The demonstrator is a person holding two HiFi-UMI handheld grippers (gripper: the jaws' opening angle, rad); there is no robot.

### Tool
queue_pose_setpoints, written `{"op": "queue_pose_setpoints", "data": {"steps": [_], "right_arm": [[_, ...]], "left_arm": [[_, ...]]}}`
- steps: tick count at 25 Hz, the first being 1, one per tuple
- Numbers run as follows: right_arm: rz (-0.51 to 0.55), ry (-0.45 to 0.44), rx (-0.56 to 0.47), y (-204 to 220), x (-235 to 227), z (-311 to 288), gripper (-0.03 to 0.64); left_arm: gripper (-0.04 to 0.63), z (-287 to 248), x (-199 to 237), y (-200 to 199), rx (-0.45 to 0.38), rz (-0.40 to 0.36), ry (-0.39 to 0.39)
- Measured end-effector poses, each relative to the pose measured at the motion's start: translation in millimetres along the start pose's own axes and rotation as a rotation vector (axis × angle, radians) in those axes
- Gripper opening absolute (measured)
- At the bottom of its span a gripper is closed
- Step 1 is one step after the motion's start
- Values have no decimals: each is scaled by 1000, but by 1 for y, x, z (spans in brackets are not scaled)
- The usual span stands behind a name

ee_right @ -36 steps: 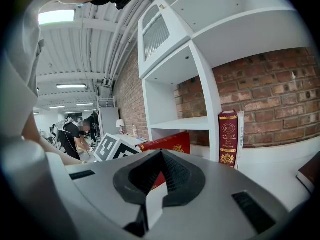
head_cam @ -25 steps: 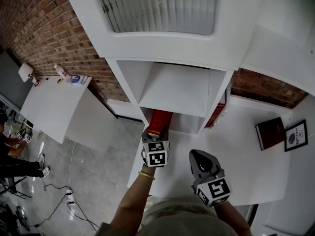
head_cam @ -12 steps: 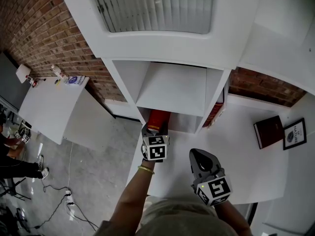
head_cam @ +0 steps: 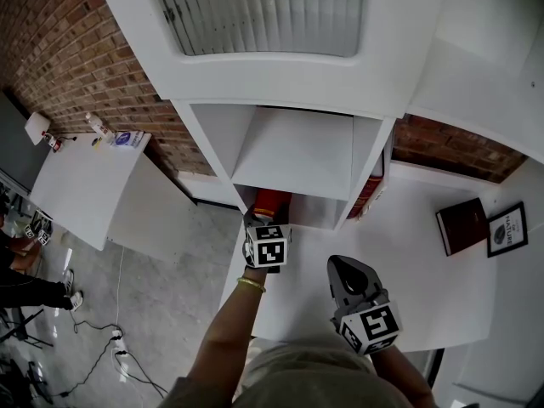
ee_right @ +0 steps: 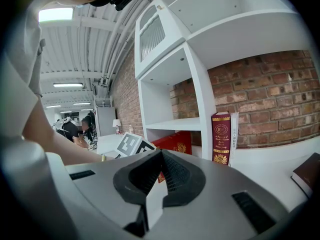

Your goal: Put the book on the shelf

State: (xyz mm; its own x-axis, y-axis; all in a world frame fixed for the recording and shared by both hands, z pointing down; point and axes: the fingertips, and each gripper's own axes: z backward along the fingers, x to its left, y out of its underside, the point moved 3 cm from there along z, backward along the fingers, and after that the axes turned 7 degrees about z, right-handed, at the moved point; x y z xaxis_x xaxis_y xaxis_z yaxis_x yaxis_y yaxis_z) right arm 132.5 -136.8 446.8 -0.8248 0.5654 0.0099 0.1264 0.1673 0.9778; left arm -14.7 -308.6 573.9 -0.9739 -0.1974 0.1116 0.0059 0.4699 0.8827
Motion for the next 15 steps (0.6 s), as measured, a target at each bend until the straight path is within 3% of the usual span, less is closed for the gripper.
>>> {"op": "queue_pose_setpoints", "data": {"steps": [11, 15], "right_arm": [[11, -3, -3, -2, 2, 1, 6], [16, -4, -4, -3, 2, 2, 6]], "left_arm": [[244, 0, -2, 5, 31, -13, 1], [351, 3, 1, 6, 26, 4, 6]]}}
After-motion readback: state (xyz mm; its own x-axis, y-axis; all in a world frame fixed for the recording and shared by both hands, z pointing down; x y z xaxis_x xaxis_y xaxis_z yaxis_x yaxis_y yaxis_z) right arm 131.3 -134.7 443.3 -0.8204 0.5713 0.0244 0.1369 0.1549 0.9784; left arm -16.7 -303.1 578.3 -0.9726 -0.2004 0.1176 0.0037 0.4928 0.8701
